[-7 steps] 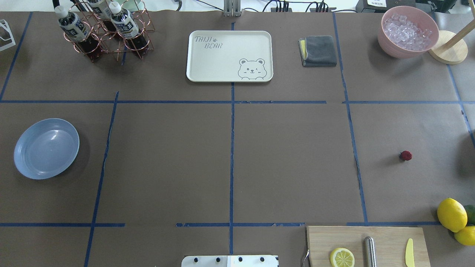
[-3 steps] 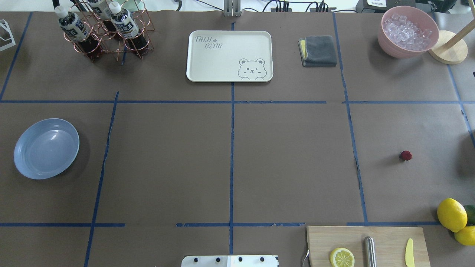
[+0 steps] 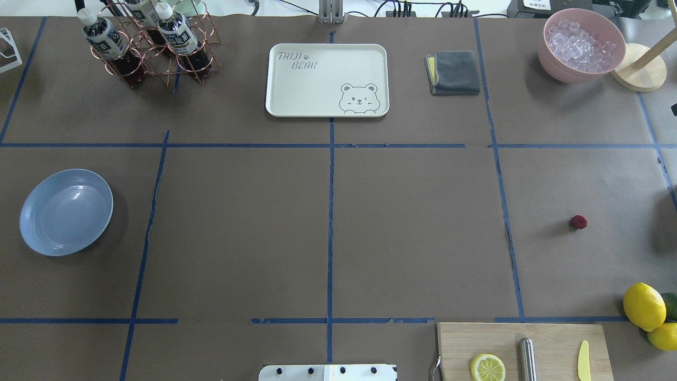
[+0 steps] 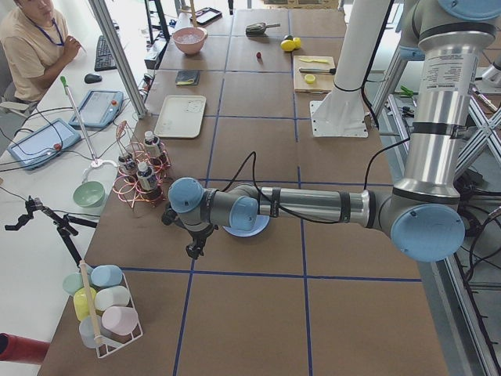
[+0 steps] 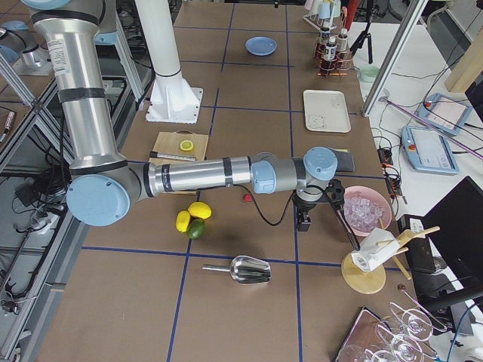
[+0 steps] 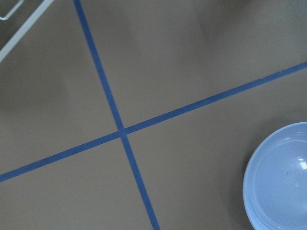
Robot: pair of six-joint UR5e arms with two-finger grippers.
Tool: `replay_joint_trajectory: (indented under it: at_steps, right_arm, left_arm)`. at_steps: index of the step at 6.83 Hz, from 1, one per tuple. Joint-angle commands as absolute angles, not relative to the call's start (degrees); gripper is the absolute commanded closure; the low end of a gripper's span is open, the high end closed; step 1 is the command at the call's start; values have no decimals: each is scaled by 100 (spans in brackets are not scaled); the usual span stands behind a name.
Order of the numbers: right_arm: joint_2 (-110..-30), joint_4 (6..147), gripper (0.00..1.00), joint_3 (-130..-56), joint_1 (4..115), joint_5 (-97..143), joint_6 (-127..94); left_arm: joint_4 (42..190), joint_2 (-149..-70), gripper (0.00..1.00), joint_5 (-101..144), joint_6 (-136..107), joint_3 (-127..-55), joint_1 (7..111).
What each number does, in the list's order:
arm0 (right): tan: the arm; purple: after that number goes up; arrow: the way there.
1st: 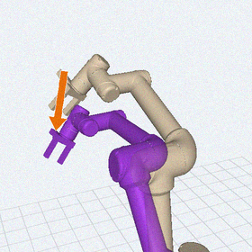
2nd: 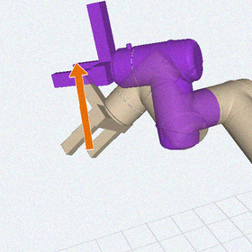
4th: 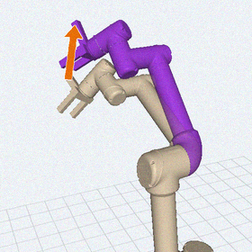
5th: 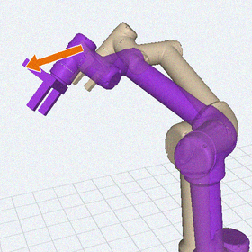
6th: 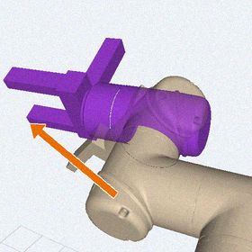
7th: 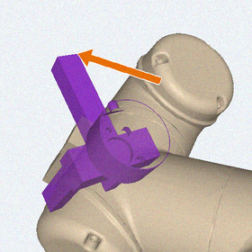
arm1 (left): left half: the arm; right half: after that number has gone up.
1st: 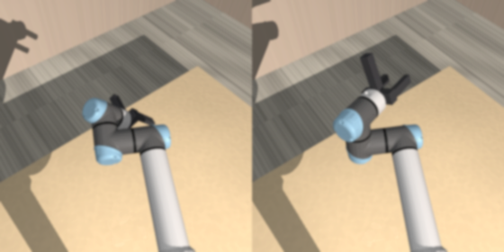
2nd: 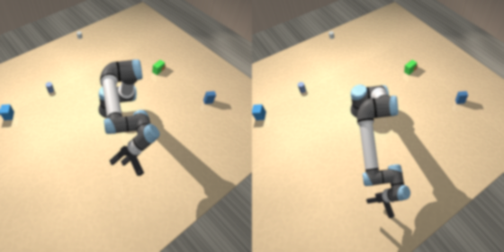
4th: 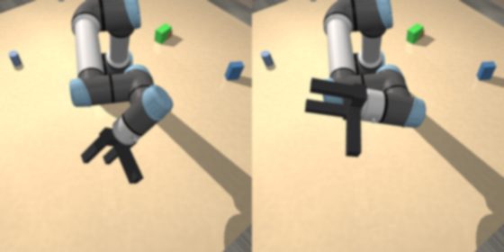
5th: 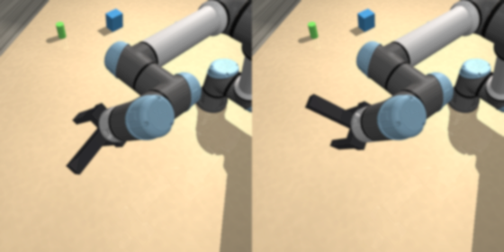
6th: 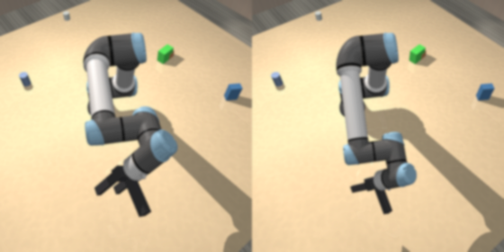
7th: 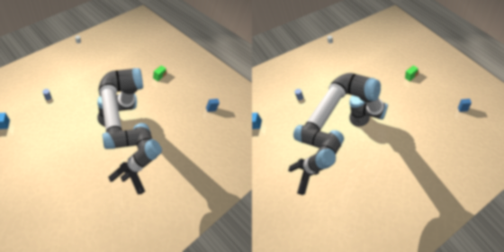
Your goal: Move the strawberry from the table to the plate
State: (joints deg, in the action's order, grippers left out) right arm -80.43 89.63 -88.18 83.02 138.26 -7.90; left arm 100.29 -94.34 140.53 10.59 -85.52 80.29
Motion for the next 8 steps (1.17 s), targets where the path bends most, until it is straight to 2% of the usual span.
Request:
replay_joint_trajectory:
  at_steps: [1, 6, 8]
  right_arm:
    - [-8033, 8956, 0, -8798, 8271, 13790, -782]
    - [-8033, 8956, 0, -8763, 8271, 13781, -773]
    - [-8042, 8956, 0, -8754, 8262, 13781, -773]
  left_arm:
    - [10896, -9431, 2, 14028, -125, -8350, 7089]
    - [11169, -9431, 6, 13843, -255, -8061, 6417]
    - [11188, -9439, 12, 13843, -255, -8051, 6337]
